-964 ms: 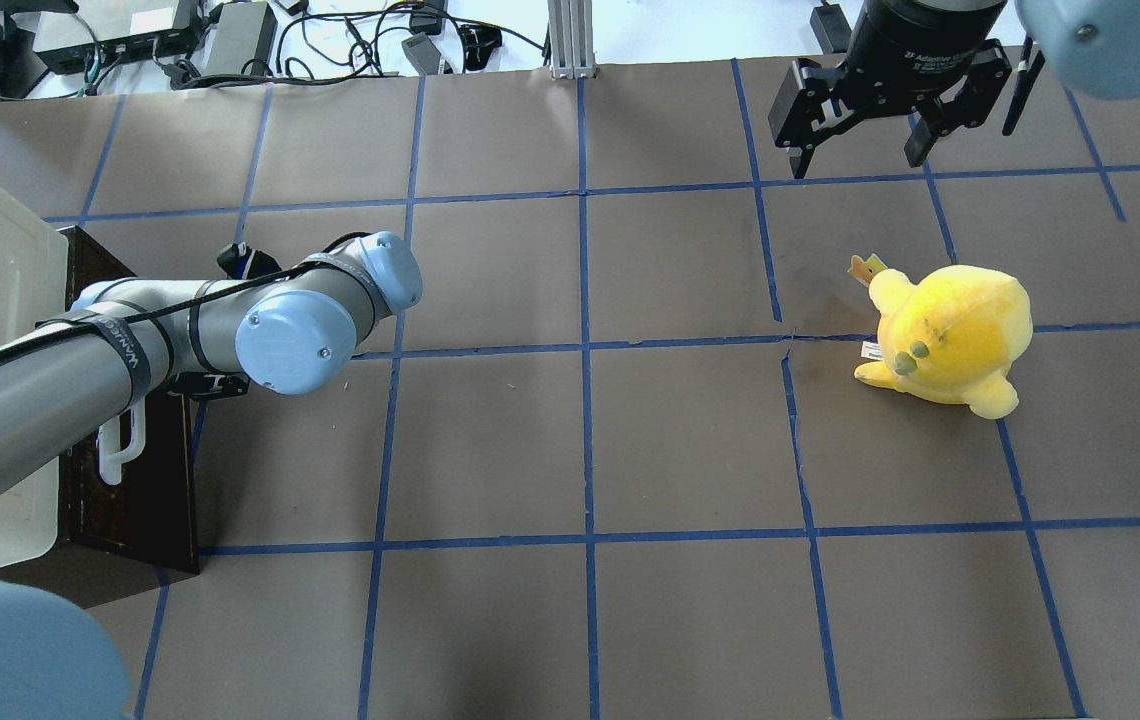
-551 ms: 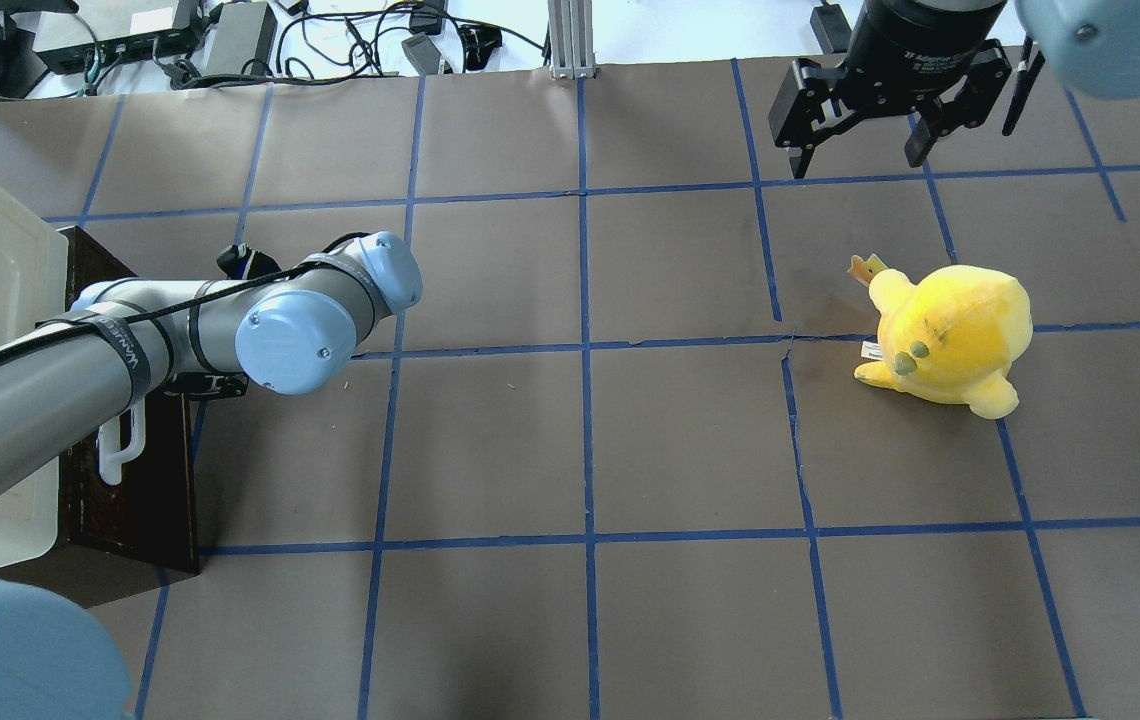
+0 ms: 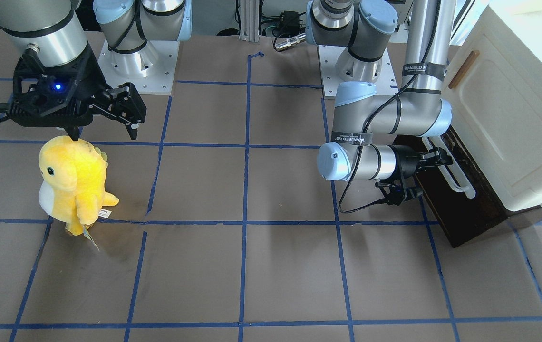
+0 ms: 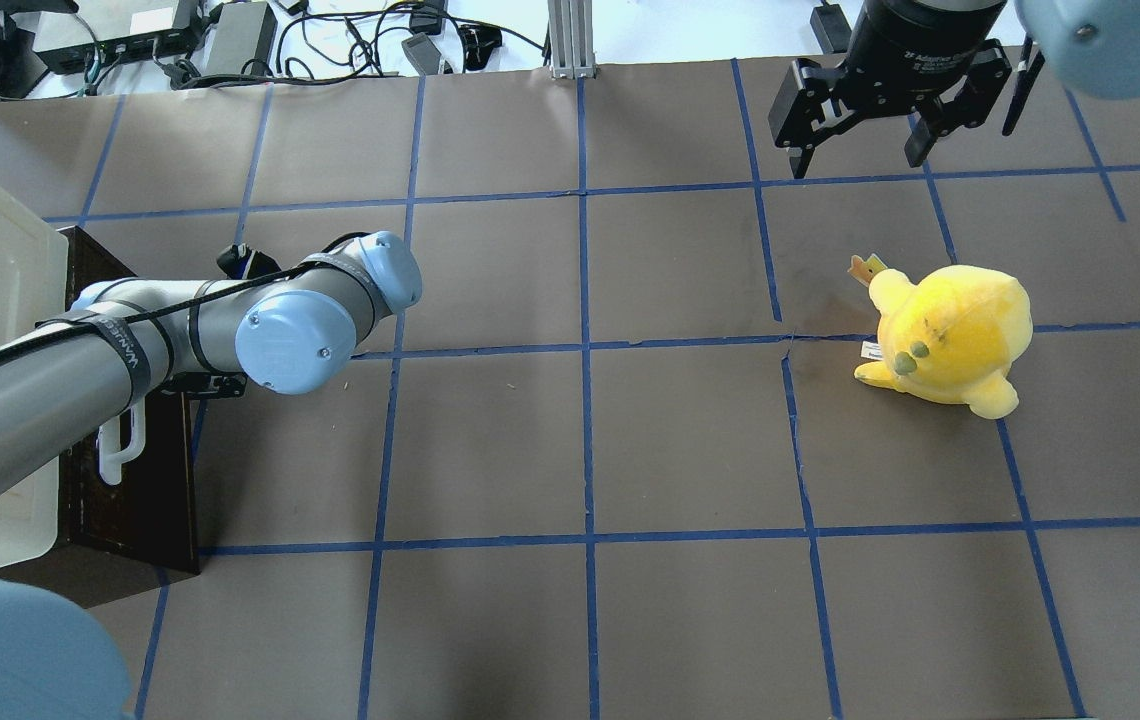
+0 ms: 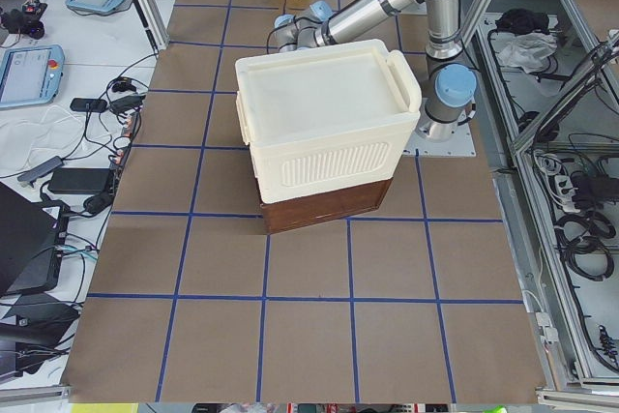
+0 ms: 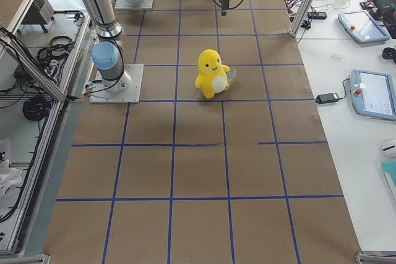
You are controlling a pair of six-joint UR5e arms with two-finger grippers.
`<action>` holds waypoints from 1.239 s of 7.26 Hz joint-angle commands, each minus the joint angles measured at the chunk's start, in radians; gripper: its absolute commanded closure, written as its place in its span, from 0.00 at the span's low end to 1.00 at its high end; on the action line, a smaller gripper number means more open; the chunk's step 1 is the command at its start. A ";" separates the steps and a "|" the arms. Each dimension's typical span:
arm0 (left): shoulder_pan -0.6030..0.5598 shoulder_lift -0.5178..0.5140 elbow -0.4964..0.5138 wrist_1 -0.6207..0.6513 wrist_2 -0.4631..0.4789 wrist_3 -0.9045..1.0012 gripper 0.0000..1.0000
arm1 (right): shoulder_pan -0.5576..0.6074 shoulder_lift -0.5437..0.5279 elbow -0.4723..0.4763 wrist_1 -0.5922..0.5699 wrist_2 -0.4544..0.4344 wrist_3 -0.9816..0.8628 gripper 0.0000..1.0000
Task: Pull drawer sideways
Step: 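Close the left gripper on the white drawer handle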
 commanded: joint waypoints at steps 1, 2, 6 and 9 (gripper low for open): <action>0.000 0.001 0.000 0.001 -0.001 0.000 0.58 | 0.000 0.000 0.000 0.000 0.000 -0.002 0.00; 0.000 -0.002 0.001 0.004 -0.001 0.000 0.58 | 0.000 0.000 0.000 0.000 0.000 0.000 0.00; 0.000 -0.002 0.001 0.007 -0.003 0.004 0.69 | 0.000 0.000 0.000 0.000 0.000 0.000 0.00; 0.000 -0.010 0.006 0.008 0.000 0.005 0.70 | 0.000 0.000 0.000 0.000 0.000 0.000 0.00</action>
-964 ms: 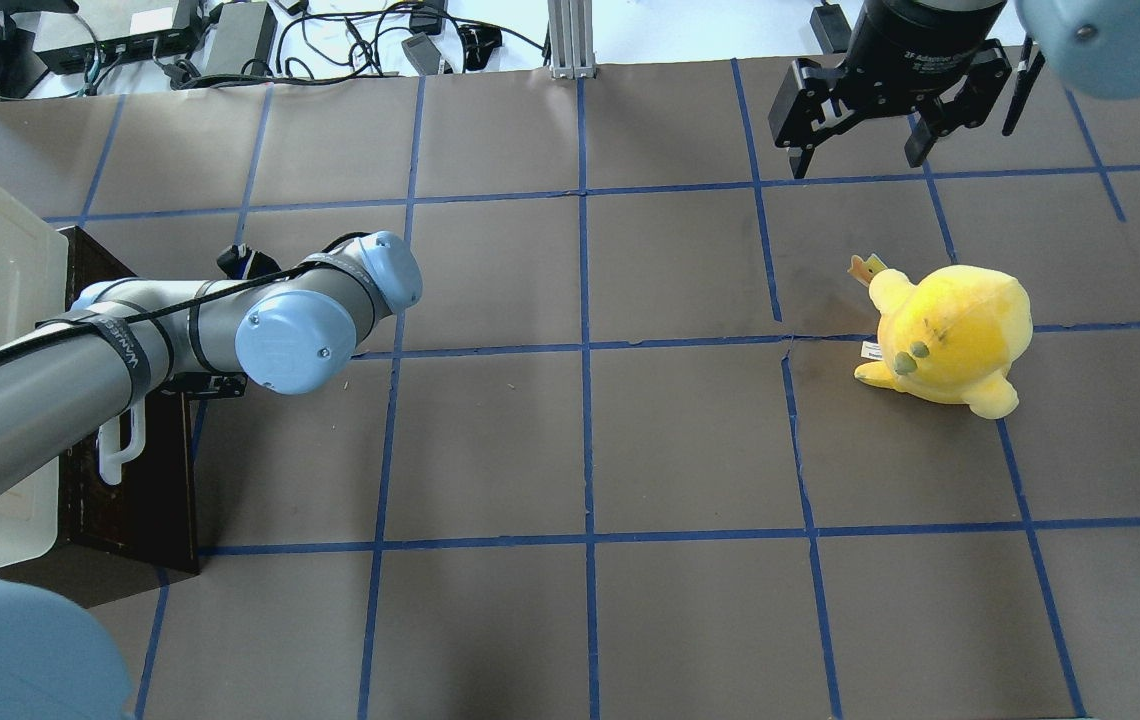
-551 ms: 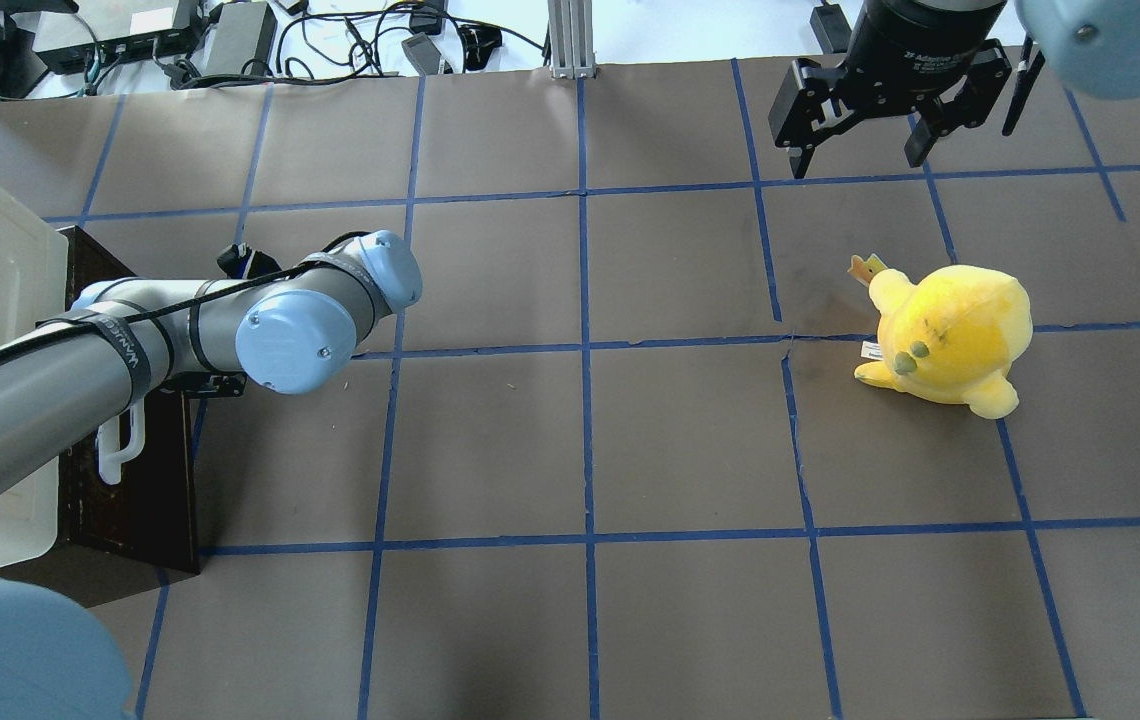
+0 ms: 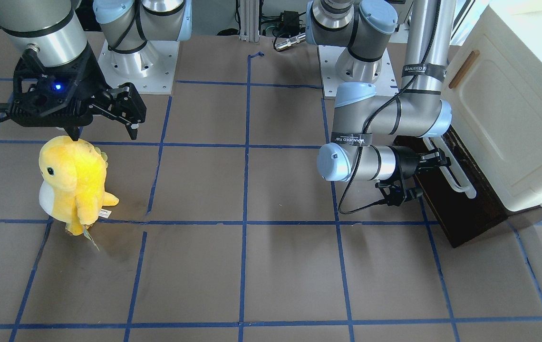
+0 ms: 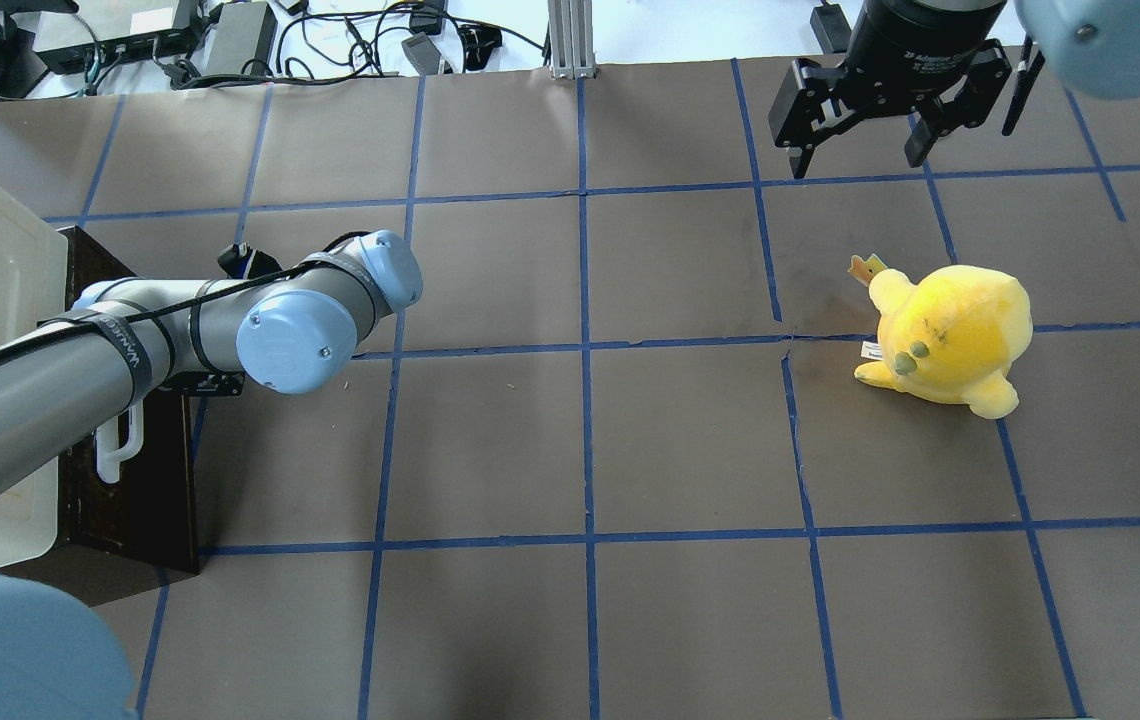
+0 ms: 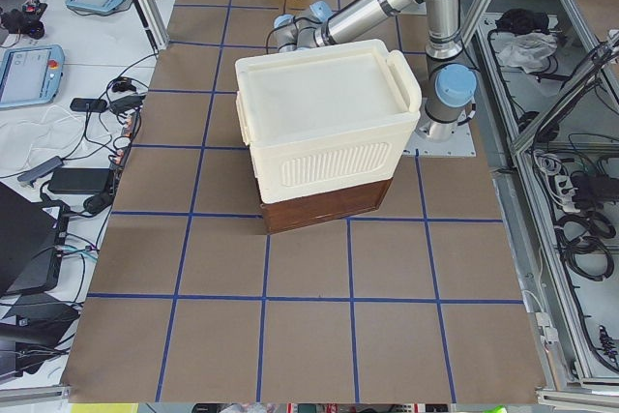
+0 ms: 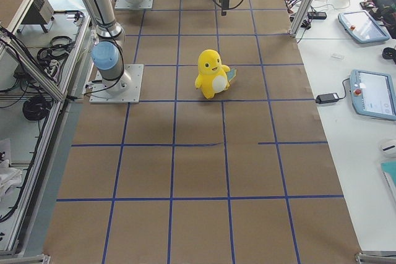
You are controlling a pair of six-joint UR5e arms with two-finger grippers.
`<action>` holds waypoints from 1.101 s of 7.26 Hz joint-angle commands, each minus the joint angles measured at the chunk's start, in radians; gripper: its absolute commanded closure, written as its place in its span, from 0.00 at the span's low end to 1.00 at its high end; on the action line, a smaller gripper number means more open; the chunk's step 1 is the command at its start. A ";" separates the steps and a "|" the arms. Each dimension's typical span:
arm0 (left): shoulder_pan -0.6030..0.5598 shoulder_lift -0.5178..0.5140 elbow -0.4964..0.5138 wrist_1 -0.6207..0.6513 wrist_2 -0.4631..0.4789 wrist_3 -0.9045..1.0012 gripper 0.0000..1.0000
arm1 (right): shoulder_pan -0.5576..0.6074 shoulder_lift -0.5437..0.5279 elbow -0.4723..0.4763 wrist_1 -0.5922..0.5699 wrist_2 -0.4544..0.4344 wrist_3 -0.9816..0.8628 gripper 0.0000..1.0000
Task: Pull drawer sideways
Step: 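Close the left gripper on the white drawer handle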
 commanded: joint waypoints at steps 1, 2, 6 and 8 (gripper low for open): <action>-0.002 -0.005 0.007 0.005 0.001 0.011 0.71 | 0.000 0.000 0.000 0.000 0.000 0.000 0.00; -0.003 -0.006 0.013 0.005 0.000 0.014 0.71 | 0.000 0.000 0.000 0.000 0.000 0.000 0.00; -0.012 -0.003 0.021 0.004 -0.005 0.014 0.73 | 0.000 0.000 0.000 0.000 0.000 0.000 0.00; -0.035 0.003 0.029 0.002 -0.020 0.022 0.76 | 0.000 0.000 0.000 0.000 0.000 0.000 0.00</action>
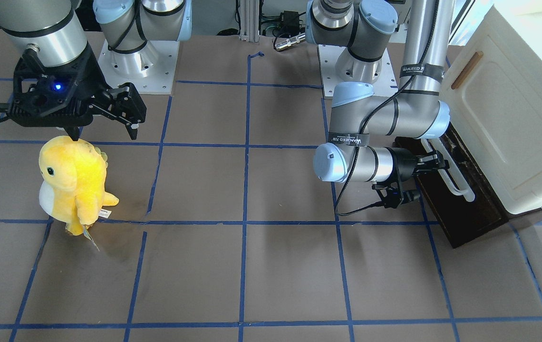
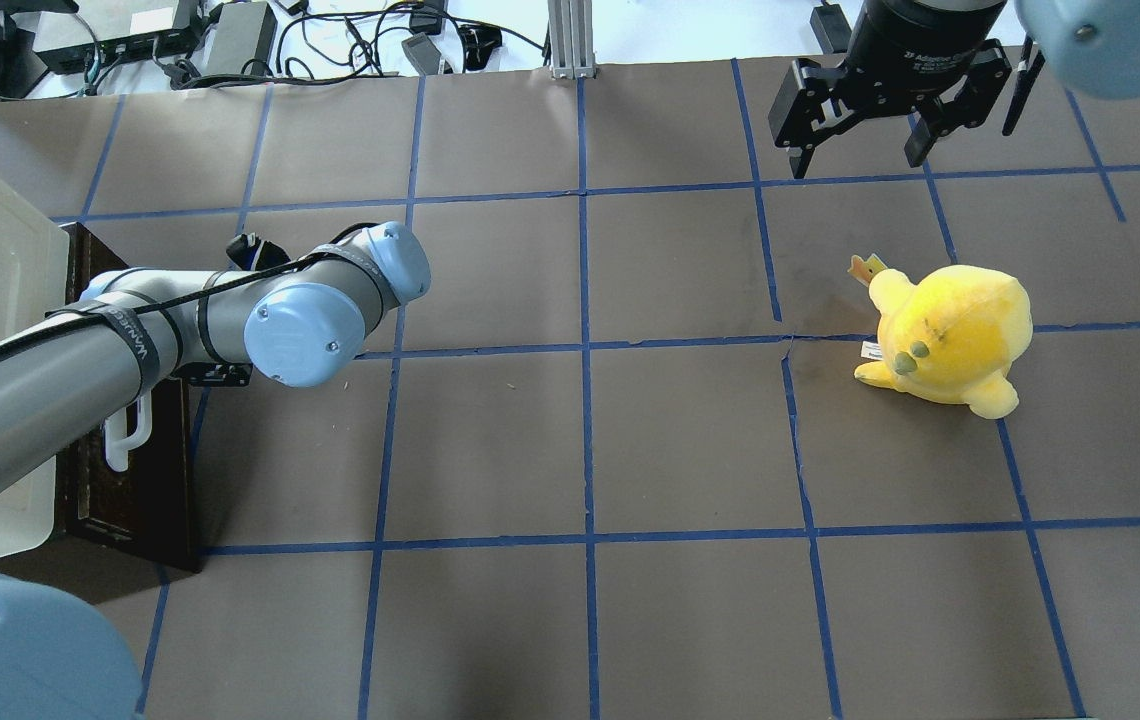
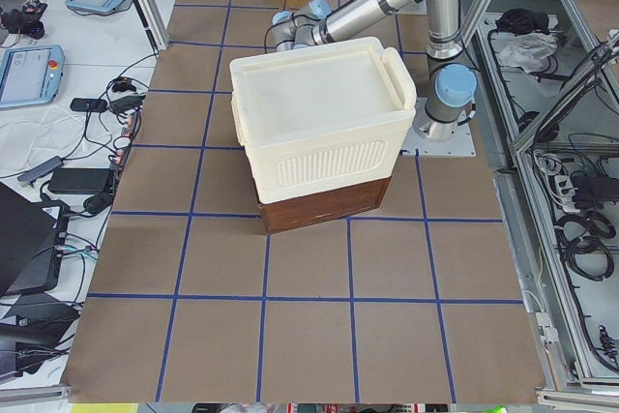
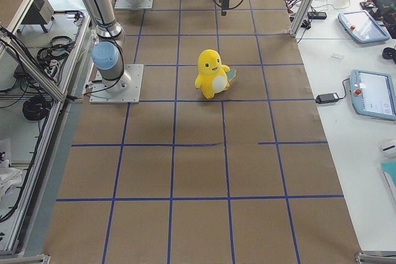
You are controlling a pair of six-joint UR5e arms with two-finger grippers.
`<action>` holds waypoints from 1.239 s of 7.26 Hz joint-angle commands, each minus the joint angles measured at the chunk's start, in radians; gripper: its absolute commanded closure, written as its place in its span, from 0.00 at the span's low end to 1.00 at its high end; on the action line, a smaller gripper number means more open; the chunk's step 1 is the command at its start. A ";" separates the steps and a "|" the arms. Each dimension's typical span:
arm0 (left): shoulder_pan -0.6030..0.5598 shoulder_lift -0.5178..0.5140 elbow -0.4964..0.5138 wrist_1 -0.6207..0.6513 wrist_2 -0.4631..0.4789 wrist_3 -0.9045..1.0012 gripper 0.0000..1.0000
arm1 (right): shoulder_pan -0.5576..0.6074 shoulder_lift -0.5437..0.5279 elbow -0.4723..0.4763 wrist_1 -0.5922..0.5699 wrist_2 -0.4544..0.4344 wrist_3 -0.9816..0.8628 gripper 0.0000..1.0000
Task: Pull drawer sideways
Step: 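Pull the drawer outward by its handle with the left gripper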
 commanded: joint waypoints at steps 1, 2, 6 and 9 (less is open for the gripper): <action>-0.014 0.004 0.009 -0.004 -0.015 0.014 0.77 | 0.000 0.000 0.000 0.000 0.000 0.000 0.00; -0.014 -0.003 0.011 -0.004 -0.032 0.014 0.77 | 0.000 0.000 0.000 0.000 0.000 0.000 0.00; -0.026 -0.006 0.031 0.001 -0.071 0.028 0.79 | 0.000 0.000 0.000 0.000 0.000 0.000 0.00; -0.050 -0.007 0.069 0.001 -0.124 0.051 0.79 | 0.000 0.000 0.000 0.000 0.000 0.000 0.00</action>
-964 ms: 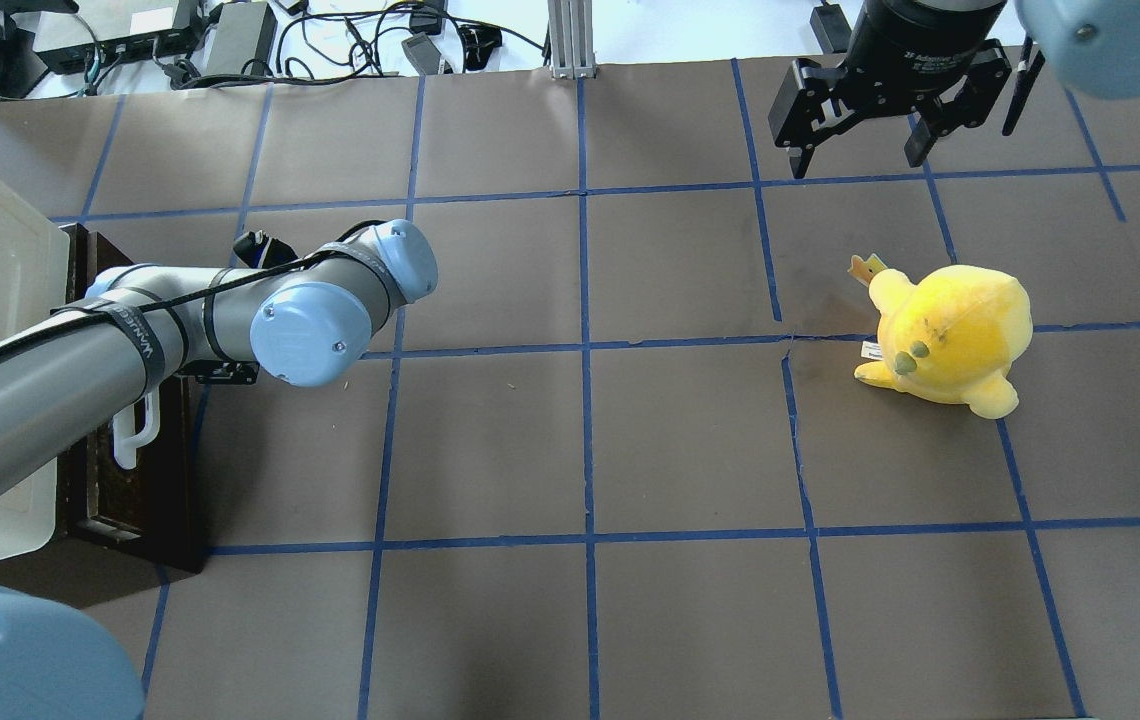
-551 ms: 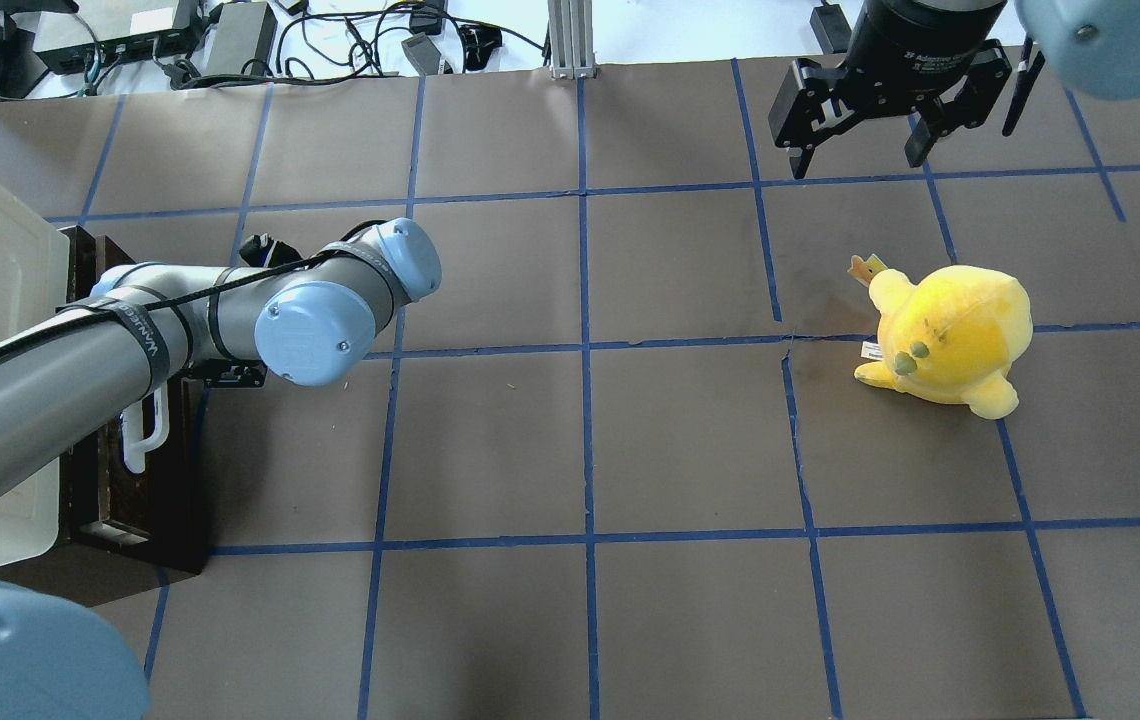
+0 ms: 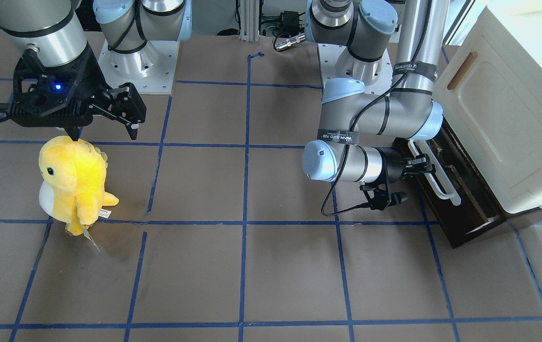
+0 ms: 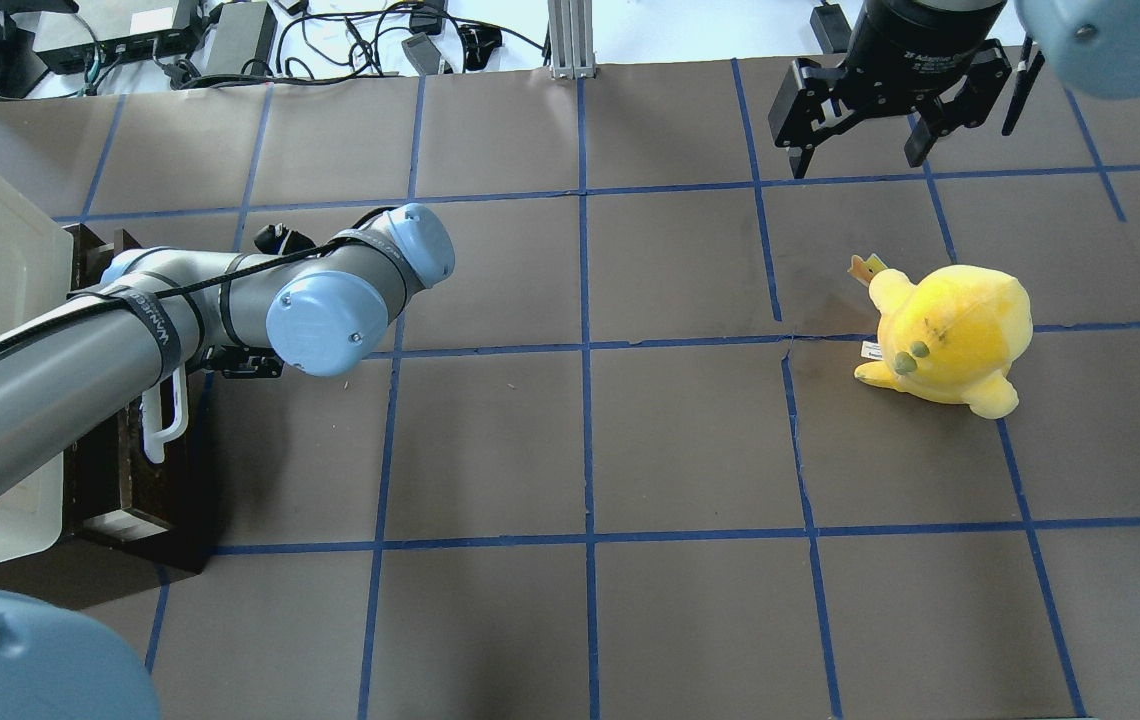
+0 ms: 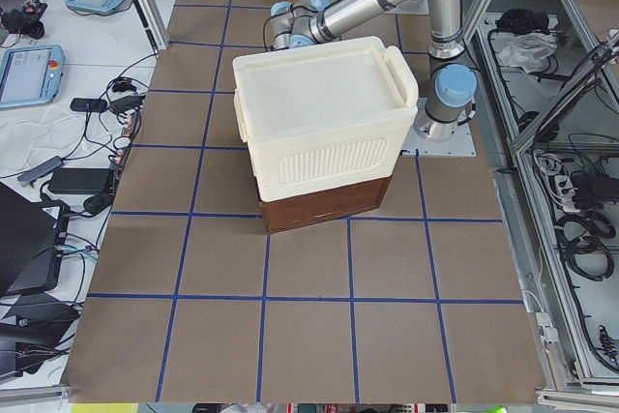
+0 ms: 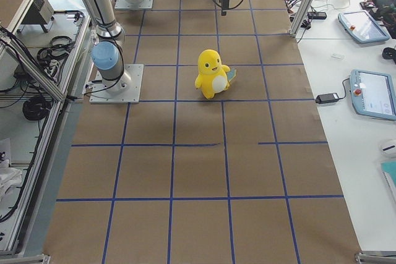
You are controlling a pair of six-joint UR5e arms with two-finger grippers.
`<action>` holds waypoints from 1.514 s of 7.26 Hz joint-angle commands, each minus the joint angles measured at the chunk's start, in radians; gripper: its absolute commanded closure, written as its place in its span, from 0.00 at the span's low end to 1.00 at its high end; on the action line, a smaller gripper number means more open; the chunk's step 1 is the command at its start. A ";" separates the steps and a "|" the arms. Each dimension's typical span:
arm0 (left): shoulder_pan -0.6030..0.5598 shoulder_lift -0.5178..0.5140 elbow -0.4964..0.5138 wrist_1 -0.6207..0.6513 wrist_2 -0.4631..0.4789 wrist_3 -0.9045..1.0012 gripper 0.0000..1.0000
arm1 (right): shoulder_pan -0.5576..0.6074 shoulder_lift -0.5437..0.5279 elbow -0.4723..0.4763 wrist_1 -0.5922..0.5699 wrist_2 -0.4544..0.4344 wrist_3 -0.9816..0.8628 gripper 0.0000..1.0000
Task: Pull drawer sideways
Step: 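Pull the drawer outward by its handle with the left gripper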
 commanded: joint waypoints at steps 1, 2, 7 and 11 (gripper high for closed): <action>-0.013 -0.002 0.017 0.000 -0.031 0.002 0.79 | 0.000 0.000 0.000 0.000 0.000 0.000 0.00; -0.025 -0.004 0.019 0.002 -0.029 0.002 0.79 | 0.000 0.000 0.000 0.000 0.000 0.000 0.00; -0.062 -0.004 0.045 0.002 -0.032 0.004 0.79 | 0.000 0.000 0.000 0.000 0.000 0.000 0.00; -0.082 -0.005 0.053 0.002 -0.032 0.004 0.79 | 0.000 0.000 0.000 0.000 0.000 0.000 0.00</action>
